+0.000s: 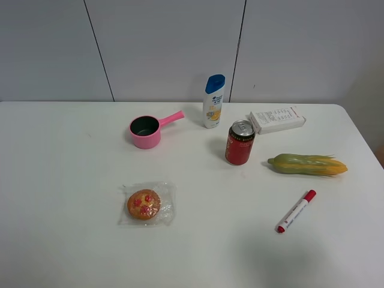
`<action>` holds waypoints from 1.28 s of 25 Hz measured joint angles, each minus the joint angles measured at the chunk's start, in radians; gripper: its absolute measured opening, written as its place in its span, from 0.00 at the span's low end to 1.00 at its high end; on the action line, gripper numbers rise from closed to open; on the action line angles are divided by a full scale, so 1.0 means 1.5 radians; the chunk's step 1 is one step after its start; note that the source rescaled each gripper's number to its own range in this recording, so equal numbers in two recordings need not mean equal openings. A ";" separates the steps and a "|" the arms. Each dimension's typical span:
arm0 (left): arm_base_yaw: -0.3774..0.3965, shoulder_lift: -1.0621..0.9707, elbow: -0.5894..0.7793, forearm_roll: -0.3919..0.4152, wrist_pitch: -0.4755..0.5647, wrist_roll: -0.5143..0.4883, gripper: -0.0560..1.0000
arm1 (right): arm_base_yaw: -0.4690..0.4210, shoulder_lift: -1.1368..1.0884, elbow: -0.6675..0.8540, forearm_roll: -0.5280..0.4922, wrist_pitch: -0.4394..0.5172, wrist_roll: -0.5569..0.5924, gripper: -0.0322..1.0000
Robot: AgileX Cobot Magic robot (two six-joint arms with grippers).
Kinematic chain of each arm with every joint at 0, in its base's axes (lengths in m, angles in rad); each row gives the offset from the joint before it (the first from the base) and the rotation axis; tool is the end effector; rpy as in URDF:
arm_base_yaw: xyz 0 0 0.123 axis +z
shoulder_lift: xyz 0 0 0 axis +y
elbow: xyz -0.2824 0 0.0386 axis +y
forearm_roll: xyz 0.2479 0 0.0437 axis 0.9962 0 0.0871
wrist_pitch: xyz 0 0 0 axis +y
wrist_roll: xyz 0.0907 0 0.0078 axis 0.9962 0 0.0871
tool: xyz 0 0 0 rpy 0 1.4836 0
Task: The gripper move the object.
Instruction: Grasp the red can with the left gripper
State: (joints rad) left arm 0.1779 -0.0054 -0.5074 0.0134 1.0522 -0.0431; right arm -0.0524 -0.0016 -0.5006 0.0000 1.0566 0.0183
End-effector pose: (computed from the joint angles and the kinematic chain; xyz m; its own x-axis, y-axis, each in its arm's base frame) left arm -0.0063 -0.0001 0.2799 -0.4229 -0.1131 -0.8991 -0.2028 0.9788 -0.0277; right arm -0.0050 0.0003 0.2777 -0.4487 0.0419 -0.8927 0.0606 0.9980 0.0163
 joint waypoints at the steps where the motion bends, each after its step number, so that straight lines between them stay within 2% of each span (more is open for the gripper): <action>1: 0.000 0.000 0.000 0.000 0.000 0.000 1.00 | 0.000 0.000 0.000 0.000 0.000 0.000 1.00; 23: 0.000 0.000 0.000 -0.001 0.000 0.001 1.00 | 0.000 0.000 0.000 0.000 0.000 0.000 1.00; 26: 0.000 0.004 0.000 -0.014 0.000 0.012 1.00 | 0.000 0.000 0.000 0.000 0.000 0.000 1.00; 32: 0.000 0.119 -0.015 -0.047 0.002 0.039 1.00 | 0.000 0.000 0.000 0.000 0.000 0.000 1.00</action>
State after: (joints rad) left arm 0.1779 0.1728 -0.5300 -0.0572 1.0546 0.0161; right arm -0.0524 -0.0016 -0.5006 0.0000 1.0566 0.0183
